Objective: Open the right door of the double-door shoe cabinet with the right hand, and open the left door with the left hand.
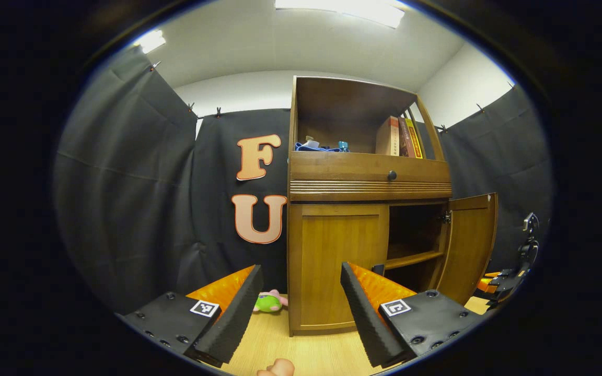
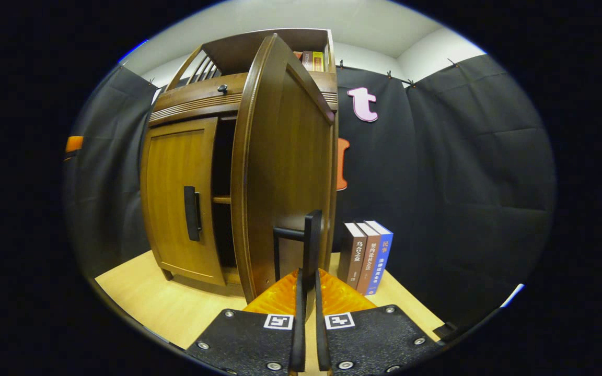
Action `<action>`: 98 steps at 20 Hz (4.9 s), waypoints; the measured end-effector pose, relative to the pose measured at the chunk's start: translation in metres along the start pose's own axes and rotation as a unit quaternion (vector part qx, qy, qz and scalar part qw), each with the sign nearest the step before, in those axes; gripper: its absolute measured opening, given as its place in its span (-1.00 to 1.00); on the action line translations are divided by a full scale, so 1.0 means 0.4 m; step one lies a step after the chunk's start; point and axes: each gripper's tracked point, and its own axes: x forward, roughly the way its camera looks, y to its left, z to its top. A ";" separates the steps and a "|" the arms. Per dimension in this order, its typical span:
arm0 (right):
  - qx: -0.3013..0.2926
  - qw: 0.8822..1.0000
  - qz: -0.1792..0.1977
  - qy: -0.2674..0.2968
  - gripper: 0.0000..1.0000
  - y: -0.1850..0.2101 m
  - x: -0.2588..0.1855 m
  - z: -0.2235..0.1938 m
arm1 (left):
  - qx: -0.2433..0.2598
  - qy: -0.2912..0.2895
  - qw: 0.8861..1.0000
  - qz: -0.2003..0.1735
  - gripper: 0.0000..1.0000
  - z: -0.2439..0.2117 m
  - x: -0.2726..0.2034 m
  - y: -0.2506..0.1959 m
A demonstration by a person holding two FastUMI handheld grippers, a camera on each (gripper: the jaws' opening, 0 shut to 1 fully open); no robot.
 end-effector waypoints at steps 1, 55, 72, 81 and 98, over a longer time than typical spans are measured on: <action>0.003 1.000 -0.004 0.001 -0.64 -0.017 -0.002 0.000 | 0.000 0.001 1.000 -0.002 0.92 -0.004 0.002 -0.006; 0.024 0.985 -0.161 -0.063 0.23 -0.492 -0.236 0.070 | 0.040 0.013 0.999 -0.023 0.94 -0.394 0.367 -0.370; 0.026 0.980 -0.184 -0.076 0.35 -0.526 -0.261 0.065 | -0.010 0.061 0.996 -0.057 0.46 -0.537 0.581 -0.455; 0.033 0.979 -0.187 -0.079 0.35 -0.531 -0.271 0.060 | -0.009 0.089 0.993 -0.079 -0.17 -0.568 0.596 -0.481; 0.044 0.986 -0.145 -0.069 0.58 -0.389 -0.272 0.083 | -0.012 0.094 0.986 -0.139 -0.48 -0.536 0.372 -0.435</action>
